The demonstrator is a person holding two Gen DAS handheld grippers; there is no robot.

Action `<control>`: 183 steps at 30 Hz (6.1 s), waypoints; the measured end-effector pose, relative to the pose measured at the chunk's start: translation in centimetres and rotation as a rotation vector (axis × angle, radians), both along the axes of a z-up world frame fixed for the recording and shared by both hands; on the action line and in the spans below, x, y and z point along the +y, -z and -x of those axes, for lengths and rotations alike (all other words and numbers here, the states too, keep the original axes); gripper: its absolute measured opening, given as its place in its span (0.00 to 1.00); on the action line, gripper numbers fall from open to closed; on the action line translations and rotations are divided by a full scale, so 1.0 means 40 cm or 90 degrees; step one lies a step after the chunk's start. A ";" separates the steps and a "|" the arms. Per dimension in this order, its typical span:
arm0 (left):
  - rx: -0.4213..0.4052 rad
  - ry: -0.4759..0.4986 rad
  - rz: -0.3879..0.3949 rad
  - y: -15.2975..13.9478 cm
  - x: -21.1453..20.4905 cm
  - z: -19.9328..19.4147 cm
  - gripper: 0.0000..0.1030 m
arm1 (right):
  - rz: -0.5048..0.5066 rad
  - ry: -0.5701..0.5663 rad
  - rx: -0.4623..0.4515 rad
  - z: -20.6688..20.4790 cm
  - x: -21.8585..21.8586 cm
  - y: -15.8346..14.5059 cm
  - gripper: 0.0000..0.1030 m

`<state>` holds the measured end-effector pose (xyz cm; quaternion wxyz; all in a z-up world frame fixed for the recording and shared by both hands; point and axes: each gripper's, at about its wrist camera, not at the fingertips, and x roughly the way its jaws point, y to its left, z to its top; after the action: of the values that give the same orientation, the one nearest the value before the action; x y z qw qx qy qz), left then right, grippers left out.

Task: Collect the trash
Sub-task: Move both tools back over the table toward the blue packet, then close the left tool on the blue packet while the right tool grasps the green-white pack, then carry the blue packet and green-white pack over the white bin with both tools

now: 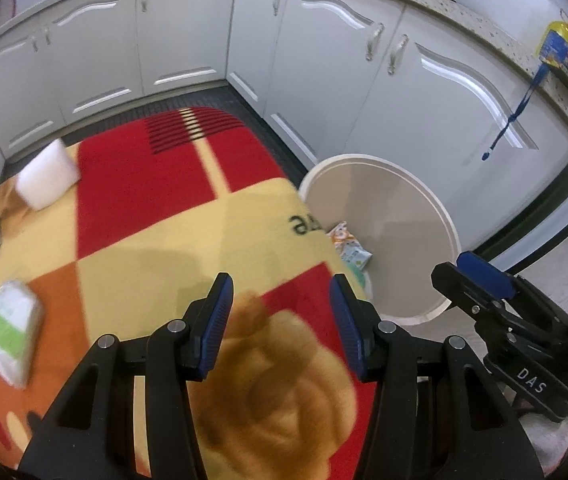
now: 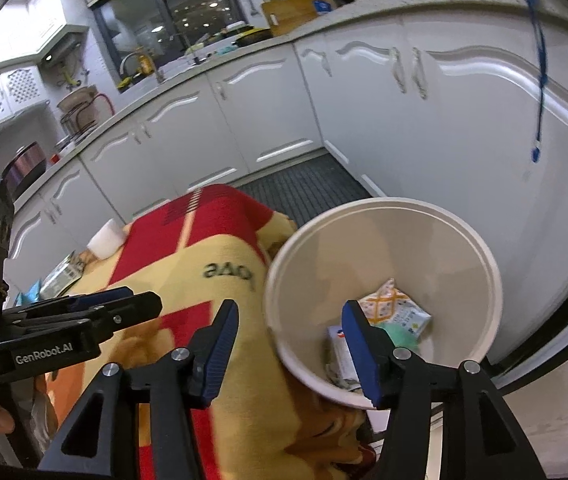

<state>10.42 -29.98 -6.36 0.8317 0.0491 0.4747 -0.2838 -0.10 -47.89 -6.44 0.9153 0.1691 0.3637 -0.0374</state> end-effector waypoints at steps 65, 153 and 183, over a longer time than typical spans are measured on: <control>-0.043 -0.307 0.057 0.034 0.828 -0.064 0.35 | -0.102 -0.299 0.098 -0.346 0.697 0.099 0.74; -0.076 0.084 0.077 -0.066 0.013 0.081 0.25 | -0.038 -0.026 -0.050 0.037 0.005 -0.070 0.29; 0.002 0.129 0.031 0.055 -0.230 0.015 0.25 | -0.055 0.069 0.021 0.021 -0.173 0.064 0.29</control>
<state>9.83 -39.19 -8.54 0.7992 0.0757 0.4613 -0.3779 -0.95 -54.83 -9.01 0.8976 0.2272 0.3704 -0.0744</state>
